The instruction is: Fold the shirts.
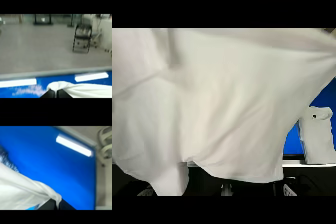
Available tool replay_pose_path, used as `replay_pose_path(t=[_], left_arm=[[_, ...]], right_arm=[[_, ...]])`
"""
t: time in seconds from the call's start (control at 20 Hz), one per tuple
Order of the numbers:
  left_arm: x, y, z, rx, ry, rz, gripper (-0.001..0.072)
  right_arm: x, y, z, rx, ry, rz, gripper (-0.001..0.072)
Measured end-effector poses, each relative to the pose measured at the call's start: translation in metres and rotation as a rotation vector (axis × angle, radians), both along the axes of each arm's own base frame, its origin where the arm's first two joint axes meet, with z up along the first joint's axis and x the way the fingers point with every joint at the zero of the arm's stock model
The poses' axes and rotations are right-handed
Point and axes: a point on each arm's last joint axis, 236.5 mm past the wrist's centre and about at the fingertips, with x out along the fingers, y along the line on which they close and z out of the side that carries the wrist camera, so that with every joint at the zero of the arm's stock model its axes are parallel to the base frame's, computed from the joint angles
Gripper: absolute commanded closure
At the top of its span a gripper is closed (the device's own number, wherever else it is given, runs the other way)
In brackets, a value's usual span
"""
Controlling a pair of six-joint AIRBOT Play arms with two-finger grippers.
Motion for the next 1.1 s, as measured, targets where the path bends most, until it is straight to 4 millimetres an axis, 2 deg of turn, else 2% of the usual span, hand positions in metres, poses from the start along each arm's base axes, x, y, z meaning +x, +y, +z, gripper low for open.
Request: replay_pose_path(t=[0.1,0.2,0.25,0.3,0.35,0.4,0.5,0.65,0.8,0.95,1.1], left_arm=[[0.044,0.001,-0.084,0.036,0.256,0.008,0.0682],[0.078,-0.001,-0.172,0.053,0.478,0.004,0.0682],[0.092,-0.001,-0.214,0.060,0.570,0.006,0.0682],[0.106,-0.002,-0.257,0.065,0.653,0.008,0.0683],[0.117,-0.003,-0.290,0.066,0.712,0.009,0.0682],[0.130,-0.003,-0.321,0.065,0.756,0.012,0.0682],[0.153,-0.006,-0.369,0.052,0.806,0.014,0.0682],[0.194,-0.019,-0.404,-0.026,0.772,0.008,0.0682],[0.234,-0.028,-0.415,-0.120,0.688,0.020,0.0682],[0.259,-0.029,-0.435,-0.201,0.660,0.056,0.0682],[0.261,-0.028,-0.456,-0.223,0.700,0.065,0.0682]], right_arm=[[0.027,0.005,-0.084,0.032,0.230,0.021,0.0692],[0.056,0.009,-0.166,0.059,0.391,0.032,0.0691],[0.070,0.010,-0.196,0.068,0.429,0.035,0.0691],[0.085,0.010,-0.223,0.075,0.447,0.036,0.0691],[0.101,0.011,-0.250,0.083,0.461,0.036,0.0691],[0.117,0.012,-0.267,0.093,0.445,0.034,0.0691],[0.153,0.011,-0.286,0.121,0.360,0.005,0.0691],[0.204,0.009,-0.285,0.173,0.167,-0.046,0.0691],[0.239,0.006,-0.283,0.204,0.027,-0.069,0.0690],[0.249,0.008,-0.304,0.238,0.025,-0.086,0.0690],[0.240,0.013,-0.329,0.272,0.111,-0.098,0.0689]])
